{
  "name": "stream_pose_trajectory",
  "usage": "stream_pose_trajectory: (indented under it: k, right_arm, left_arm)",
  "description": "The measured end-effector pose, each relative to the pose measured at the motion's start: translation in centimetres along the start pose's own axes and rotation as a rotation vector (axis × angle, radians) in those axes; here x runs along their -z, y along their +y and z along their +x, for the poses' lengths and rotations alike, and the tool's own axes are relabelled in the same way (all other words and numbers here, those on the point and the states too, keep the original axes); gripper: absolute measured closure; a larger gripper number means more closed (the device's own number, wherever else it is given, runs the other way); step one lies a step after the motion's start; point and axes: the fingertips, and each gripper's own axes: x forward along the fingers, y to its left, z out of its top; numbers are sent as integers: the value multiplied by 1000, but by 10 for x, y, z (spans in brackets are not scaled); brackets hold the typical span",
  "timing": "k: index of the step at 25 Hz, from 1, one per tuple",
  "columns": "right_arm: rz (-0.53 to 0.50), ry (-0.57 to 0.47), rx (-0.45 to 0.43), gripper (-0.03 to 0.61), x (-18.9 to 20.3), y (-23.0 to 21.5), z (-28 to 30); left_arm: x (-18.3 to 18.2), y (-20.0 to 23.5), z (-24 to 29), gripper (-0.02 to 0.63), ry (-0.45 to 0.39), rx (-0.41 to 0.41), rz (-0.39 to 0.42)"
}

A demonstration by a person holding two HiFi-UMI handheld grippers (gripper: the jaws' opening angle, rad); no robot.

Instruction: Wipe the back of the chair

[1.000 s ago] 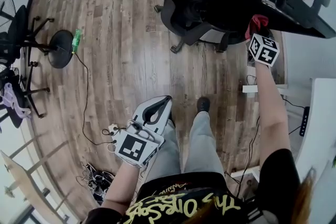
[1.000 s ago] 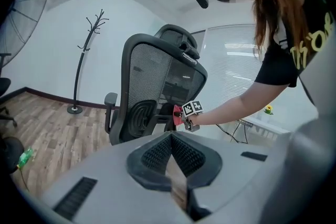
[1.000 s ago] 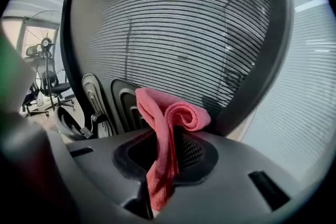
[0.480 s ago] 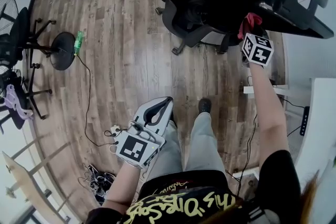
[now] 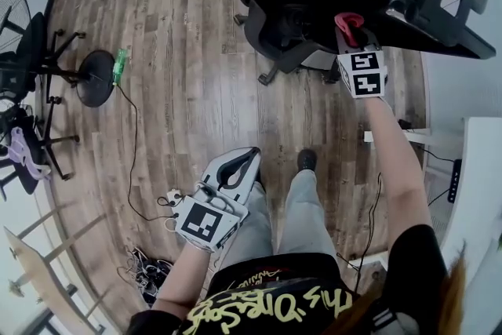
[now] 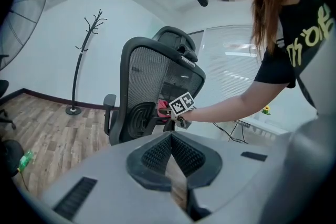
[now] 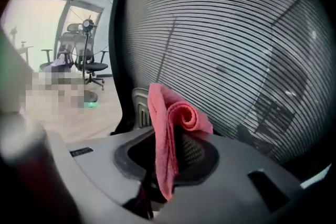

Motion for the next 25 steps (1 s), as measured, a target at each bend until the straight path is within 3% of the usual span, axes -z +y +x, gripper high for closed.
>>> stream_pose_trajectory:
  k: [4,10,16,21,25]
  right_arm:
    - [18,-5,-21,512,-21,20,12]
    - [13,38,65,512,-31,31,17]
    - [-125,25,-71,513,-55,86,33]
    - [-237,60,-80,512,-60,107,56]
    - [-200,26,-124,512,-71,118,55]
  left_arm:
    - [0,0,0,620,2,-2,0]
    - [4,-1,-1,620,6,-5,-16]
    - [7,-3,-3,620,4,-13,-25]
    - [9,-3,-8,620,5,-30,-35]
    - [15,0,-14,620,13,-43,-42]
